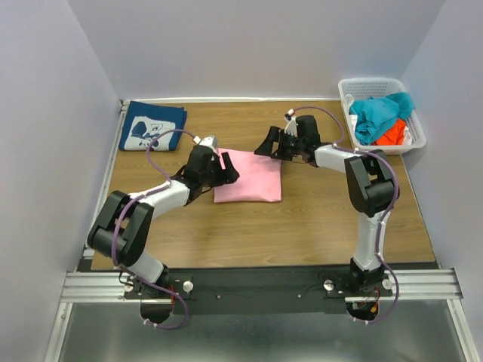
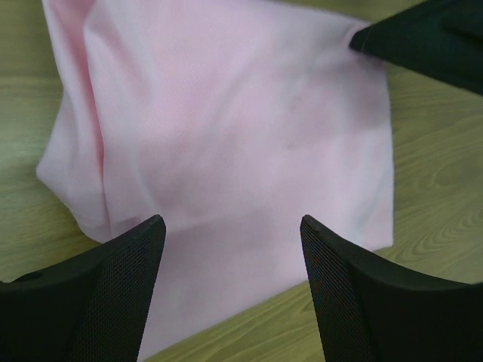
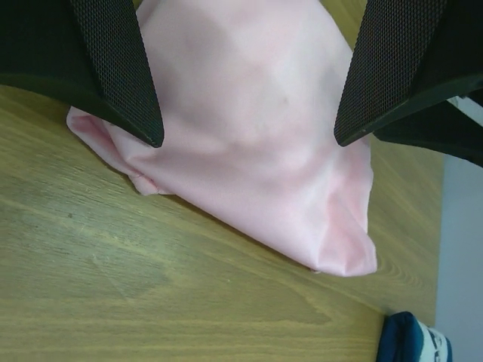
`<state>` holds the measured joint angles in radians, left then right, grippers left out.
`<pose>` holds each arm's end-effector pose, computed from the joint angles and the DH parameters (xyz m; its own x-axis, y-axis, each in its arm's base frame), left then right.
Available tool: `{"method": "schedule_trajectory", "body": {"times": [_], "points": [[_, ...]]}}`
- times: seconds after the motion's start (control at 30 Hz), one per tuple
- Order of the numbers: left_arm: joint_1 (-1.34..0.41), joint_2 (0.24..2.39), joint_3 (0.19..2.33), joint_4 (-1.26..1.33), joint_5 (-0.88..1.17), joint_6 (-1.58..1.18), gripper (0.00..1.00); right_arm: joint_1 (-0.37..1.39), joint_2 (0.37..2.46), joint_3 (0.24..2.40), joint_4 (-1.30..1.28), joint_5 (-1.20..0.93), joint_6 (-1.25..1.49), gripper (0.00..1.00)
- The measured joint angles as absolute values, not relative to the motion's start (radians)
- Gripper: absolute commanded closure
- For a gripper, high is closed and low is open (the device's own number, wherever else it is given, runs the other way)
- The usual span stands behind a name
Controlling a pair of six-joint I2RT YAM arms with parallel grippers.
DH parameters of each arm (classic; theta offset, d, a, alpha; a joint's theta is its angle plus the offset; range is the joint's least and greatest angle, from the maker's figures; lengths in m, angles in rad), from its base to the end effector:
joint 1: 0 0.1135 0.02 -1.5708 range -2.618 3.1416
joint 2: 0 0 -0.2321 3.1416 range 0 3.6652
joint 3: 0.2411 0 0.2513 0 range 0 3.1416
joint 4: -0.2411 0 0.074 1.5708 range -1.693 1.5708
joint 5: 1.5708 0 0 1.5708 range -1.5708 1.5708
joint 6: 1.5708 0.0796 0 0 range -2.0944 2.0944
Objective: Fold and stack the t-shirts
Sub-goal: Fold the tshirt, then neatly place the folded tshirt to the corner
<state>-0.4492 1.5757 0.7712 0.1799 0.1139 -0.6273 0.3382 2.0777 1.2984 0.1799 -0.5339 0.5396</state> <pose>0.3184 -0.1635 0.1219 -0.7285 -0.2962 -0.6177 0.1074 0.8412 -0.5300 0.4263 0.1929 0.1072 -0.8070 0.1850 -0.5609 -0.3116 0.6733 0.6705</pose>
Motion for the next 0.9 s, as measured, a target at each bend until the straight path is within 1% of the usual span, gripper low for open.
{"method": "schedule_trajectory", "body": {"times": [0.03,0.1,0.23,0.3,0.4,0.67,0.9], "points": [[-0.449,1.551,0.778,0.169,0.104,-0.625,0.18,0.338,2.059,1.298,0.159,-0.530,0.521,0.00],[-0.449,1.502,0.797,0.148,0.070,-0.620,0.10,0.338,2.006,1.298,0.117,-0.517,0.493,0.00],[-0.449,1.435,0.852,0.092,-0.031,-0.620,0.09,0.338,1.814,1.258,0.087,-0.489,0.443,0.00],[-0.447,1.436,0.885,0.056,-0.079,-0.620,0.08,0.338,1.700,1.207,0.097,-0.471,0.436,0.00],[-0.443,1.450,0.908,0.021,-0.124,-0.620,0.07,0.338,1.583,1.110,0.104,-0.445,0.437,0.00],[-0.409,1.618,0.956,-0.010,-0.161,-0.611,0.07,0.338,1.493,0.900,0.063,-0.366,0.440,0.00],[-0.392,1.752,0.992,-0.015,-0.160,-0.594,0.07,0.338,1.351,0.809,0.044,-0.327,0.447,0.00]]}}
